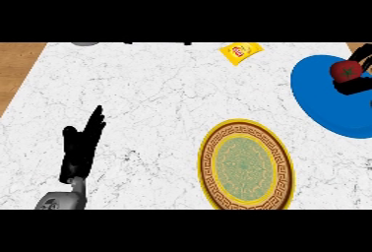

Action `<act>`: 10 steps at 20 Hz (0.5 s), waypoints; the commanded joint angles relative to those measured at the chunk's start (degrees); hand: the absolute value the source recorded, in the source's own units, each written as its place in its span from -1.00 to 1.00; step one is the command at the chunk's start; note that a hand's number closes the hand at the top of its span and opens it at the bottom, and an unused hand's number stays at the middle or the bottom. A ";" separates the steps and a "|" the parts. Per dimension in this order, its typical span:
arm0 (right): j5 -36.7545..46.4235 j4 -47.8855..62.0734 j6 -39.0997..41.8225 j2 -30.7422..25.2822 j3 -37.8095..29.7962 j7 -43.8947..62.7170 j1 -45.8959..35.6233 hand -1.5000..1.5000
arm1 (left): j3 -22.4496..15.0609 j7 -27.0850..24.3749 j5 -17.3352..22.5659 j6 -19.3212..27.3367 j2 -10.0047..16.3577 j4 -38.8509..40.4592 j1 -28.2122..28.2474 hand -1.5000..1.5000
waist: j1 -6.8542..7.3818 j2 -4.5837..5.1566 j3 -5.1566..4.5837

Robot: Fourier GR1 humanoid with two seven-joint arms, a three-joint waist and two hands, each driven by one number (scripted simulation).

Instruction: Pick the tomato from the plate and place it in the plate

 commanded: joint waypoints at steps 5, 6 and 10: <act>-0.80 12.71 6.57 -2.66 -1.48 -4.98 -0.93 1.00 | 0.54 0.56 1.30 -2.70 1.09 0.85 -1.71 0.00 | 1.28 0.70 0.14; -0.47 13.82 12.08 -3.95 -0.68 -4.92 -1.06 1.00 | -2.73 0.06 -2.12 1.67 -2.61 -1.37 0.68 0.00 | 1.14 0.40 0.13; 1.19 16.95 17.32 -6.17 0.64 -4.44 -2.52 -1.00 | -2.28 0.41 -2.07 1.88 -2.99 0.21 -1.42 0.00 | 1.15 0.56 0.14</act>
